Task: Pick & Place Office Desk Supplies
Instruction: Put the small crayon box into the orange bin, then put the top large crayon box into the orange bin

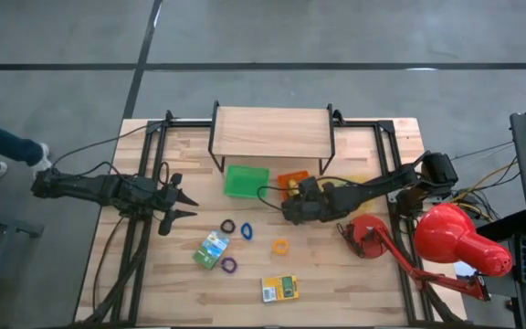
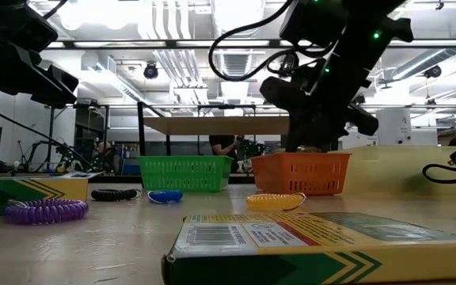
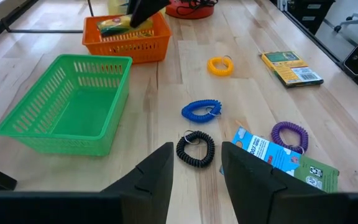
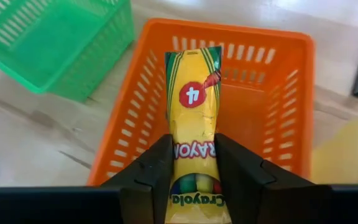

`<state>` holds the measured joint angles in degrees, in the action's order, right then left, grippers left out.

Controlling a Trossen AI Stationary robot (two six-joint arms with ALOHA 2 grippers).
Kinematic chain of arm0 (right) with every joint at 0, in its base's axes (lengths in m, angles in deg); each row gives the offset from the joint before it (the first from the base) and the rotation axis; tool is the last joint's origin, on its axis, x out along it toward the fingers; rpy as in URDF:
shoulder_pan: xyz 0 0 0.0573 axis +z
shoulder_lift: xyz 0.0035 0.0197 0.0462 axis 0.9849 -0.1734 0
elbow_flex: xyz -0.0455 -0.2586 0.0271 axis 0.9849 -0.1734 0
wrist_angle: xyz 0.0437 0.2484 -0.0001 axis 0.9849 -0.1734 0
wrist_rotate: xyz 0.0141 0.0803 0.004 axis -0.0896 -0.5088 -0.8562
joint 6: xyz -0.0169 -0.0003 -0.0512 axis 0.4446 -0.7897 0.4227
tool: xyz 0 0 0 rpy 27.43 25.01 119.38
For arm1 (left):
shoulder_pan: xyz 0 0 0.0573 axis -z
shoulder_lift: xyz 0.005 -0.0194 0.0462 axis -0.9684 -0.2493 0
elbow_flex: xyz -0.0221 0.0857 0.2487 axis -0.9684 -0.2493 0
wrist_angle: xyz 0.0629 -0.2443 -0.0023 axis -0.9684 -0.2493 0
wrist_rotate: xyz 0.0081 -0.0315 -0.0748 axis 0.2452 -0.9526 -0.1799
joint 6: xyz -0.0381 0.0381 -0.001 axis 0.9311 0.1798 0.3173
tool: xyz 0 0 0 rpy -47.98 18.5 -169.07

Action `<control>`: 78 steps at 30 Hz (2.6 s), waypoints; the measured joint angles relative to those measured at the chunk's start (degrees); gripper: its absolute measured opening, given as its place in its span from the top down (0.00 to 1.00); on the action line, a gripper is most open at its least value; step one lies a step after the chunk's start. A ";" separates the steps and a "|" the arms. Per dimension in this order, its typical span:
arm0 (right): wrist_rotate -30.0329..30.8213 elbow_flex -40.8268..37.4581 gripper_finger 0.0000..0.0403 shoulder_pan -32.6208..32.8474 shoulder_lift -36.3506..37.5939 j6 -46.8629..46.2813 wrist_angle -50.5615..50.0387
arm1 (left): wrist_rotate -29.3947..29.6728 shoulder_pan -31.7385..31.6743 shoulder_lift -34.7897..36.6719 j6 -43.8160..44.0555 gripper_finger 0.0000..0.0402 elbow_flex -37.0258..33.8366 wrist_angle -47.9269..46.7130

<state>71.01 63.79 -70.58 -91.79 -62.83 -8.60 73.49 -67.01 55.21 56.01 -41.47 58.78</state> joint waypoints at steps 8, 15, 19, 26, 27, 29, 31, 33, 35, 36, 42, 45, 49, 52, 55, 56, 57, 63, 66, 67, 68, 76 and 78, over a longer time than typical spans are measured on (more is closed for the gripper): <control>-0.43 -0.45 0.58 0.04 0.00 -1.98 1.31 | 0.00 0.00 0.00 0.00 0.64 0.00 0.00; -0.48 0.25 0.48 0.02 0.00 0.81 1.29 | 0.00 0.00 0.00 0.00 0.64 0.00 -0.02; -0.46 0.35 0.48 0.02 0.00 0.84 1.34 | 0.00 0.00 0.00 0.00 0.64 0.00 0.00; 0.17 2.51 0.48 0.68 0.69 7.15 1.22 | 0.00 0.01 0.00 0.00 0.64 0.00 -0.02; 0.61 3.17 0.48 1.05 0.98 8.05 1.25 | 0.00 0.01 0.00 0.00 0.64 0.00 -0.02; 2.16 4.40 0.48 2.10 1.47 9.77 1.06 | 0.00 0.00 0.00 0.00 0.64 0.00 -0.01; 3.87 5.93 0.48 3.36 1.70 12.14 0.98 | 0.00 0.00 0.00 0.00 0.64 0.00 0.00; 5.74 7.73 0.48 4.77 1.86 14.98 0.98 | 0.00 0.01 0.00 0.00 0.64 0.00 -0.02; 7.31 9.71 0.48 6.29 1.86 18.02 0.97 | 0.00 0.00 0.00 0.00 0.64 0.00 -0.02; 7.75 10.70 0.48 7.05 1.86 19.83 1.06 | 0.00 0.01 0.00 0.00 0.64 0.00 -0.01; 7.89 15.44 0.48 11.50 1.05 34.07 2.65 | 0.00 0.01 -0.02 0.00 0.65 0.00 -0.02; 7.85 16.27 0.48 13.48 0.01 42.91 5.89 | 0.00 0.02 -0.01 0.00 0.65 0.00 0.00; 7.73 16.37 0.48 15.22 -1.41 55.90 11.20 | 0.00 0.02 -0.02 0.00 0.65 0.00 -0.02; 7.28 15.26 0.48 15.85 -3.24 66.27 17.44 | 0.01 0.02 0.00 0.00 0.65 0.00 -0.02; 5.78 15.10 0.49 15.85 -6.24 77.75 22.13 | 0.00 0.00 -0.02 0.00 0.65 0.00 0.00; 5.71 15.08 0.50 15.85 -7.34 81.56 23.47 | 0.00 0.01 0.00 0.00 0.65 0.00 -0.01; 5.67 15.14 0.50 15.85 -8.53 85.36 25.22 | 0.00 0.00 0.00 0.00 0.65 0.00 0.00; 7.45 15.08 0.54 15.80 -15.76 111.70 27.68 | 0.01 0.00 -0.02 0.00 0.65 0.00 0.00; 8.72 15.10 0.56 15.80 -19.26 118.93 34.38 | 0.00 0.02 -0.02 0.00 0.65 0.00 0.00; 9.03 15.10 0.56 15.80 -20.32 120.45 37.21 | 0.00 0.00 -0.02 0.00 0.65 0.00 -0.02; 9.09 15.27 0.57 15.79 -21.19 121.10 39.68 | 0.00 0.00 0.00 0.00 0.65 0.00 -0.02; 3.14 17.14 0.55 14.69 -21.90 122.31 42.31 | 0.00 0.01 -0.02 0.00 0.65 0.00 0.00; 0.32 17.58 0.55 14.70 -21.90 123.87 41.94 | 0.00 0.00 -0.02 0.00 0.65 0.00 0.01</control>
<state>71.33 81.37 -55.88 -113.69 61.05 33.35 73.49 -67.01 55.19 56.01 -41.47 58.78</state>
